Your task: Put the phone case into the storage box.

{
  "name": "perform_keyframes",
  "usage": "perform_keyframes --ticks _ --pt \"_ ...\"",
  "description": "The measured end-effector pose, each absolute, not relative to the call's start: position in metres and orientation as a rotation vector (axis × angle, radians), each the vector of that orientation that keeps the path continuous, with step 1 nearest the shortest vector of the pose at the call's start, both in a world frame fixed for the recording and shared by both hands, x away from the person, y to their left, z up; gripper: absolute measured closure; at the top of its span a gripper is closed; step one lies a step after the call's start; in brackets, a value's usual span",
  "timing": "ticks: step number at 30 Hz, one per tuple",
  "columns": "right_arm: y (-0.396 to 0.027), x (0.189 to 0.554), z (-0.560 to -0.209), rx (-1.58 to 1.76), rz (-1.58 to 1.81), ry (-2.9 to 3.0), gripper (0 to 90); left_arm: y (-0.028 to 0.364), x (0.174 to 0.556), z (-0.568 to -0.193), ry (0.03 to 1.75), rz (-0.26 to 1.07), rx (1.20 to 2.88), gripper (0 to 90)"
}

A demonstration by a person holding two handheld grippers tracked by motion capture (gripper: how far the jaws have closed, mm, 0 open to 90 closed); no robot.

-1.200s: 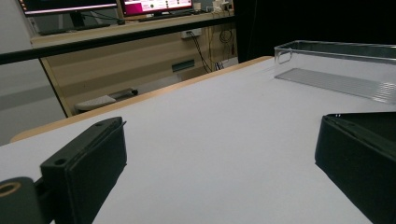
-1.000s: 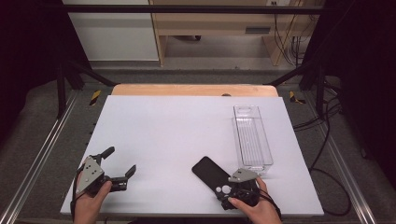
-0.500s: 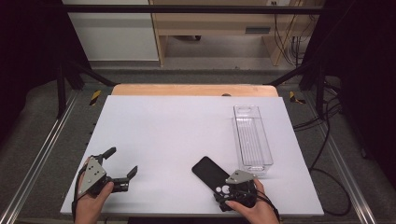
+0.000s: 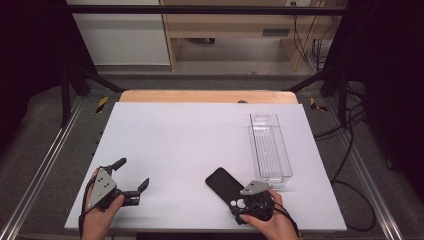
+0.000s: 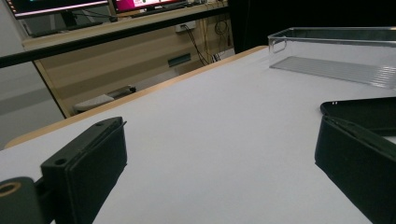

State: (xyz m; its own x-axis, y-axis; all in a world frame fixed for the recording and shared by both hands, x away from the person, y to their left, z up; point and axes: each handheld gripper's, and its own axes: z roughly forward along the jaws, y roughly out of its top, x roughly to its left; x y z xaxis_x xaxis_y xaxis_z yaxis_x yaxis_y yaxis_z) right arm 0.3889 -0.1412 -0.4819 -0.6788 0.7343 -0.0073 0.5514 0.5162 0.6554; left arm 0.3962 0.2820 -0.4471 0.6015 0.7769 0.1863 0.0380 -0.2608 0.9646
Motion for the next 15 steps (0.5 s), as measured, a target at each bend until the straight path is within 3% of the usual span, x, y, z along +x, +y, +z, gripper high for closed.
perform_keyframes --ticks 15 --pt "-0.134 0.395 -0.47 1.136 0.924 2.499 17.1 0.275 0.39 -0.445 0.625 0.843 1.735 2.5"
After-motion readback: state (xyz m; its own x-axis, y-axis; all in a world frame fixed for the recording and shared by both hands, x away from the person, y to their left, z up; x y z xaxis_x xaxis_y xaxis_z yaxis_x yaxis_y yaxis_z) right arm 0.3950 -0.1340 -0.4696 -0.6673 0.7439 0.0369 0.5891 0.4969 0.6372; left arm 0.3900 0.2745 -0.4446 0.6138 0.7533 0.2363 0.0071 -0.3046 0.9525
